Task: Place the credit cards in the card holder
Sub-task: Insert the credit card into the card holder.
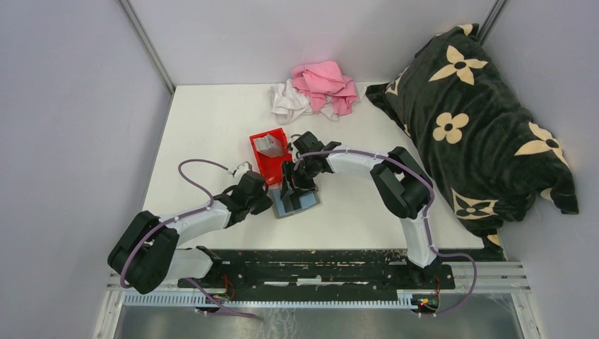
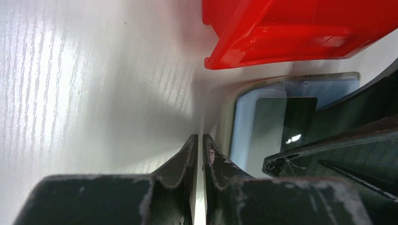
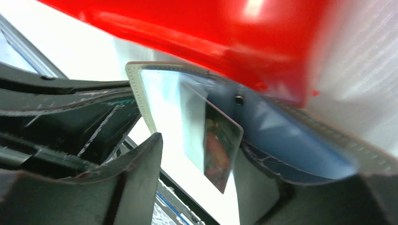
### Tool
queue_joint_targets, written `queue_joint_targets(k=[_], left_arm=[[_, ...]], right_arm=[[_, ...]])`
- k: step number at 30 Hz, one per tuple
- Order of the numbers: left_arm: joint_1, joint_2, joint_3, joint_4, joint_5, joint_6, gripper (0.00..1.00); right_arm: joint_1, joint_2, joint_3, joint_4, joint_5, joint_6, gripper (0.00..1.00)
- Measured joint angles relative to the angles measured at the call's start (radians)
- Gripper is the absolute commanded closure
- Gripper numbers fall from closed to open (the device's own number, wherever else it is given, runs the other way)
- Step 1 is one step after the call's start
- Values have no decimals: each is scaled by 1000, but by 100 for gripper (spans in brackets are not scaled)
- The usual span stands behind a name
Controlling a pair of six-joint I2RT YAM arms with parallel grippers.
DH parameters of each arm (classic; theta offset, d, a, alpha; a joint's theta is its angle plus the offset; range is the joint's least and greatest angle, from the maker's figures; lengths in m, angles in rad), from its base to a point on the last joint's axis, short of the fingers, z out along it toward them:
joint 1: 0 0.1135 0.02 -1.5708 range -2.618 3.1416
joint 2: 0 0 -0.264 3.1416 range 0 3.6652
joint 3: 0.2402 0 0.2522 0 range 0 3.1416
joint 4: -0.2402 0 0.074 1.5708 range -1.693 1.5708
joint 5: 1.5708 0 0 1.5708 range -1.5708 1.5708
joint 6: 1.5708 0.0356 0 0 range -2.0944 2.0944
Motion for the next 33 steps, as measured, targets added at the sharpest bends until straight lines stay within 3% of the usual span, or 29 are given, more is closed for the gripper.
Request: queue_joint_targets(k=[13, 33], left_arm=[[0, -56, -47, 7, 17, 1, 87], [-1, 13, -9, 42, 116, 2, 89]], right_arm=[[29, 5, 99, -177, 145, -49, 31], [139, 101, 303, -405, 409, -131, 33]])
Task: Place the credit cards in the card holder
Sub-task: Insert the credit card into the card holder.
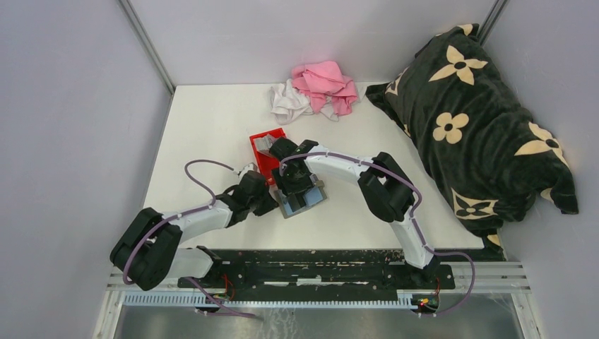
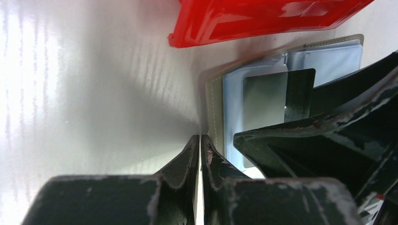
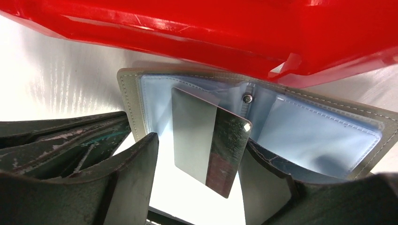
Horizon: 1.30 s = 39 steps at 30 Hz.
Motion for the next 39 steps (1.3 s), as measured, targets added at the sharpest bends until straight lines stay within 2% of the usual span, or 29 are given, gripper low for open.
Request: queue_joint_targets(k=[11, 30, 39], left_arm=[[-2, 93, 53, 47, 57, 10, 90], [-2, 122, 59, 87, 69, 24, 90], [-2, 127, 64, 89, 70, 35, 90]], right_arm=[[4, 12, 21, -60, 64, -5, 33], [4, 42, 67, -122, 66, -21, 35], [4, 43, 71, -131, 74, -27, 31]])
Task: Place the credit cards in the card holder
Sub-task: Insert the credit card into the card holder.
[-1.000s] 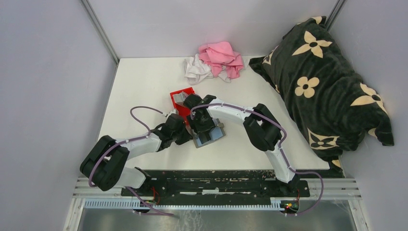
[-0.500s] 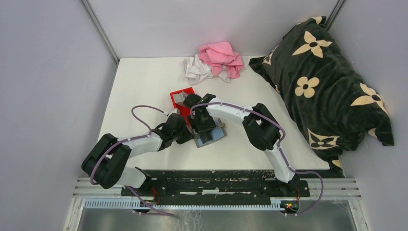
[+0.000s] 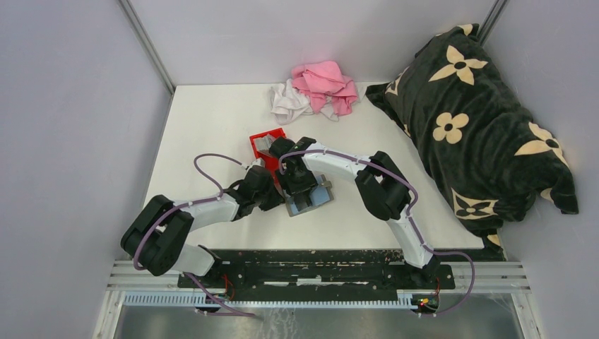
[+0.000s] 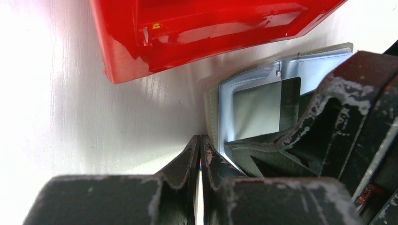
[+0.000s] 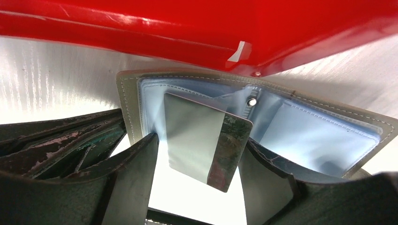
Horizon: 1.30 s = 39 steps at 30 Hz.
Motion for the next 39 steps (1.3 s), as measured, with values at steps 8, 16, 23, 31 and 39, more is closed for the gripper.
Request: queue_joint_targets(k=[8, 16, 23, 31, 39], left_arm=[[0, 10, 6, 7, -2, 1, 91], [0, 16, 6, 21, -5, 1, 91], [0, 20, 6, 27, -5, 1, 91], [-1, 33, 9, 48, -3, 1, 91], [-2, 58, 19, 73, 10, 1, 92]], right_arm=[[-9, -6, 0, -2, 20, -8, 28], [-30, -19, -19, 19, 20, -10, 32], [-66, -57, -83, 77, -8, 3, 36], [-79, -60, -88, 95, -31, 14, 38], [-72, -60, -88, 94, -30, 15, 45]])
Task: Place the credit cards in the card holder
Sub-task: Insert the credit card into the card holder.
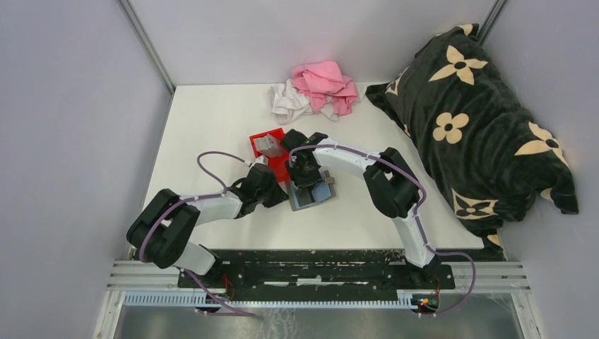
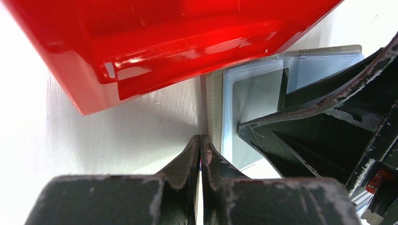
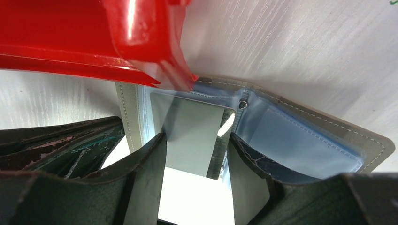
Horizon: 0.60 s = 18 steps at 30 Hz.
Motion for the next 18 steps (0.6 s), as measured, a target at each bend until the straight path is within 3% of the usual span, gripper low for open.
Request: queue_joint_targets(k=[5, 7, 18], left_arm=[[0, 9, 5, 7, 5, 0, 92], [0, 11, 6, 10, 5, 0, 92], [0, 15, 6, 18, 5, 0, 92]], right_arm=[[0, 0, 0, -1, -1, 0, 39], [0, 0, 0, -1, -3, -1, 31], [0, -10, -1, 16, -6, -3, 32]])
